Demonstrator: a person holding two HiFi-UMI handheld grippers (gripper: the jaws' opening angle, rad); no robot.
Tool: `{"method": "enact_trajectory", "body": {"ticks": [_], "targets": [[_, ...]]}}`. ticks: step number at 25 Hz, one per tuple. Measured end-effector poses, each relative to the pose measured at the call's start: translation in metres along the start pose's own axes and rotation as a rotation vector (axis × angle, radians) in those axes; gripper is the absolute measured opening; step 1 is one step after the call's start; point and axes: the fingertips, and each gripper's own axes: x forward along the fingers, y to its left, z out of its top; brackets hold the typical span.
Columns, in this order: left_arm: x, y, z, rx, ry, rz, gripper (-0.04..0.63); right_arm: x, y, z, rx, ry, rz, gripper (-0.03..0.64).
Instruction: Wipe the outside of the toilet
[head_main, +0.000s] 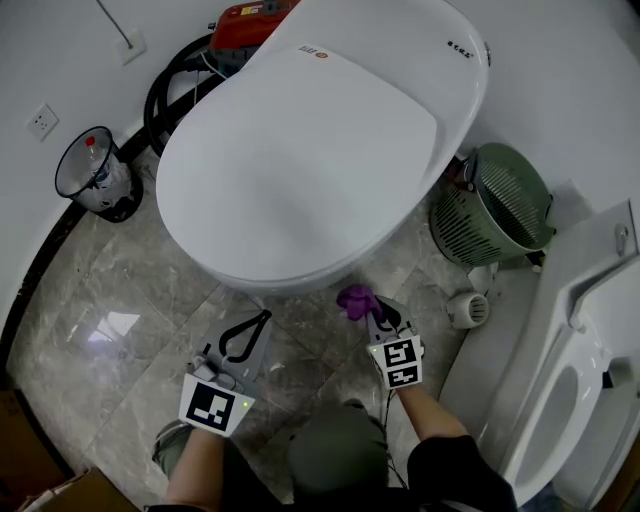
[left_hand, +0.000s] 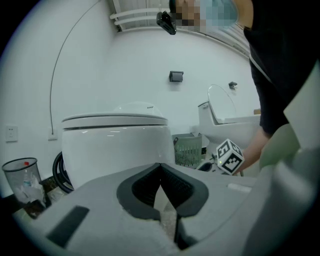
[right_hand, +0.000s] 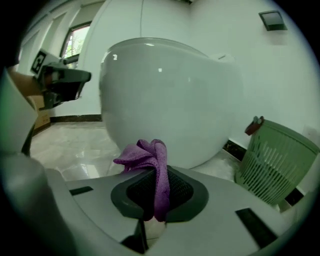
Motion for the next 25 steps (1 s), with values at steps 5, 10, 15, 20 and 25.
{"method": "enact_trajectory", "body": {"ticks": [5, 10, 15, 20, 25], "targets": [[0.0, -0.006, 0.006, 0.02, -0.007, -0.014, 0.007, 0.013, 0.08, 0.003, -0.136, -0.016, 0.169, 0.04], [-0.002, -0.004, 0.001, 0.003, 0.0, -0.001, 0.006, 0.036, 0.122, 0.019, -0.183, -0.058, 0.245, 0.04], [-0.001, -0.004, 0.0, 0.011, 0.001, -0.005, 0.006, 0.055, 0.117, 0.023, -0.166, -0.048, 0.214, 0.04], [0.002, -0.007, -0.001, 0.009, 0.0, -0.01, 0.006, 0.057, 0.078, 0.024, -0.108, -0.046, 0.133, 0.04], [0.005, -0.008, -0.004, 0.009, 0.011, -0.011, 0.006, 0.054, 0.03, 0.019, -0.067, -0.035, 0.049, 0.041]]}}
